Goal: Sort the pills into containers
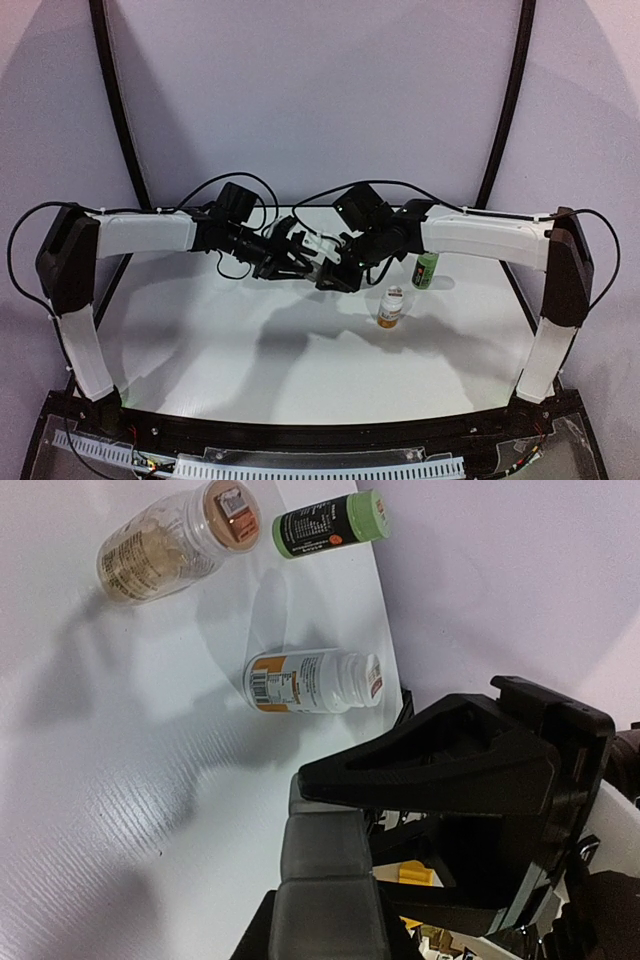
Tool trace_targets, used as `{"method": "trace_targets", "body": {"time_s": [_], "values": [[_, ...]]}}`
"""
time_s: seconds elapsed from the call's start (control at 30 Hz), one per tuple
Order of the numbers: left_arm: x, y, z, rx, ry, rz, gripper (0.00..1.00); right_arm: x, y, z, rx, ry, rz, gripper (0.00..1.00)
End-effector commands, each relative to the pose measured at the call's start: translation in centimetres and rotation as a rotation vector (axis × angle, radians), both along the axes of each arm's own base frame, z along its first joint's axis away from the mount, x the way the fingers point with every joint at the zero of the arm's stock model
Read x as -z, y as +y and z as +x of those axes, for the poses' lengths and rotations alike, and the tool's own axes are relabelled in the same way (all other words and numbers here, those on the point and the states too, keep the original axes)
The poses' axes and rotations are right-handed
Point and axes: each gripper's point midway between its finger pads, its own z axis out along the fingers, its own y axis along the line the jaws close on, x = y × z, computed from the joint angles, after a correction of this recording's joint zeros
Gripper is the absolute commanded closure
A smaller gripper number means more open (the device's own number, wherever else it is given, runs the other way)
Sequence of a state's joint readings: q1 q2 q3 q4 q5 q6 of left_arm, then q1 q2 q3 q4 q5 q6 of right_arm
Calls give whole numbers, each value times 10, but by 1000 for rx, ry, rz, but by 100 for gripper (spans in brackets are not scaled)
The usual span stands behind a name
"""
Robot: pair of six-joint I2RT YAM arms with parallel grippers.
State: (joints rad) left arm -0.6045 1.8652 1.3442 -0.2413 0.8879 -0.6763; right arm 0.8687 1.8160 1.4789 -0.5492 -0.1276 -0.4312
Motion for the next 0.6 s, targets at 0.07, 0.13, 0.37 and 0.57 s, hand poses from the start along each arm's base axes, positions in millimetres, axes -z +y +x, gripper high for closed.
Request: {"method": "trace_targets", "body": {"time_s": [0.07,0.13,0.37,0.57], "values": [[6,9,1,-2,-89,86,99,-14,3,-2,2,103,60,65],[7,12,-1,8,-113,106,99,-16,1,-3,-2,150,77,63],[5,13,-6,40,-157,114,99,-32,0,-21,-93,282,177,59],[-2,11,-11,66,-177,85,99,-38,-15,2,3,229,168,46]]}}
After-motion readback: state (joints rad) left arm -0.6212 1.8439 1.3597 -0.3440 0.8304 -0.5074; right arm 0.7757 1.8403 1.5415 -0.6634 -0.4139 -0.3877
